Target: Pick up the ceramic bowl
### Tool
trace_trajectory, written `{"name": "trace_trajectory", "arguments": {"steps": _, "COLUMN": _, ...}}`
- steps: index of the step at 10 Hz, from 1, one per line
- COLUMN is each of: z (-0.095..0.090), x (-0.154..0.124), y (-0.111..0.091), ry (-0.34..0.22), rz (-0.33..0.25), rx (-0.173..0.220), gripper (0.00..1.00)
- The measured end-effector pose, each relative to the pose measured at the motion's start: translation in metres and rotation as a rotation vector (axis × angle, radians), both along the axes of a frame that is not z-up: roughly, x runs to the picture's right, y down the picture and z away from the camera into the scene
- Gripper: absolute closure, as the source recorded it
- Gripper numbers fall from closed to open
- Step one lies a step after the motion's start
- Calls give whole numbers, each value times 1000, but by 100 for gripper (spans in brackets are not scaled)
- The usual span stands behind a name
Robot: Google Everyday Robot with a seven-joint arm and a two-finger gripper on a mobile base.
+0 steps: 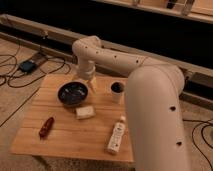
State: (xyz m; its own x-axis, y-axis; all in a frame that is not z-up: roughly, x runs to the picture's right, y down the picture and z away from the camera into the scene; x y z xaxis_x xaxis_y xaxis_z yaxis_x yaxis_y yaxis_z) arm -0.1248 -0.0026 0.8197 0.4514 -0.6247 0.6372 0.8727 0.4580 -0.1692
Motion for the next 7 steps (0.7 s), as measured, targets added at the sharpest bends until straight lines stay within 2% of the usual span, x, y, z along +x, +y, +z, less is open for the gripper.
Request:
{"name": "trace_trajectory", "arguments": {"steps": 1, "z": 5, "x": -7, "y": 5, "ry": -13, "rz": -8, "rx": 4, "gripper": 20}}
{"name": "trace_trajectory", "arguments": {"steps": 3, "z": 26, "x": -20, "y": 22, "ry": -36, "rz": -38, "rx": 4, "gripper": 20}}
{"name": "trace_trajectory", "arguments": {"steps": 7, "z": 67, "x": -32, "y": 46, "ry": -57, "rz": -63, "rx": -2, "gripper": 20}}
